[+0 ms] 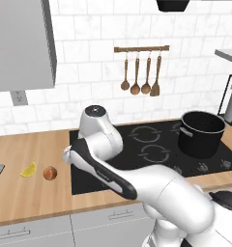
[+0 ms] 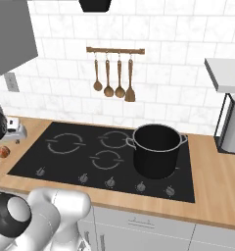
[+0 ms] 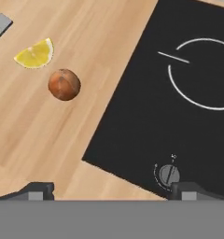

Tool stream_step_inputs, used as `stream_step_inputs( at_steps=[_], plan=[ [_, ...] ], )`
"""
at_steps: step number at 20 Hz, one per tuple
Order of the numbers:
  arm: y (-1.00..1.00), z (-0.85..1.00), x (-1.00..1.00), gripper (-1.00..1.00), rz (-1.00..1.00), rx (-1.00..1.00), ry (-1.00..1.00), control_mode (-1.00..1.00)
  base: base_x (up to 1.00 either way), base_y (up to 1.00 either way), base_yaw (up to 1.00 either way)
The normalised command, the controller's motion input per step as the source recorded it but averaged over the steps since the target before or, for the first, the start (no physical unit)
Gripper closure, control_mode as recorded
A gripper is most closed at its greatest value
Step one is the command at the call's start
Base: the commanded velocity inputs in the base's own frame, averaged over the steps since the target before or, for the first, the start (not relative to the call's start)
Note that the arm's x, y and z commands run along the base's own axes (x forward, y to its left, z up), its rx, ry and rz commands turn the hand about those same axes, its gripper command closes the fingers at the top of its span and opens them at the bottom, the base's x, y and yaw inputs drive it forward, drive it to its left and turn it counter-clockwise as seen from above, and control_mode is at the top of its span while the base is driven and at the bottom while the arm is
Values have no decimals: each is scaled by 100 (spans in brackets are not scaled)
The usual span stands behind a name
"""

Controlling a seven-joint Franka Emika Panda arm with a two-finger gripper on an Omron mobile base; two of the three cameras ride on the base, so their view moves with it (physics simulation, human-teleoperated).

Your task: Put the onion and lemon wedge in the pot. Retrieve the spatula and lightly stir the vegetables in the pot.

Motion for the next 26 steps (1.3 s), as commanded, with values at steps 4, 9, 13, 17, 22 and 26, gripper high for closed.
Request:
stream_step_inputs(
  at_steps=[4,9,13,17,22,26],
  plan=[
    [80,-42,0,-100,14,14,0,-100,0,0,0],
    [73,-45,9,-100,13,4,2,-100,0,0,0],
    [46,-33,26,-100,3,0,0,-100,0,0,0],
    [33,-17,37,-100,0,-1,2,-100,0,0,0],
    [26,-20,47,-100,0,-3,7,-100,0,0,0],
    [27,-22,50,-100,0,-8,8,-100,0,0,0]
  ],
)
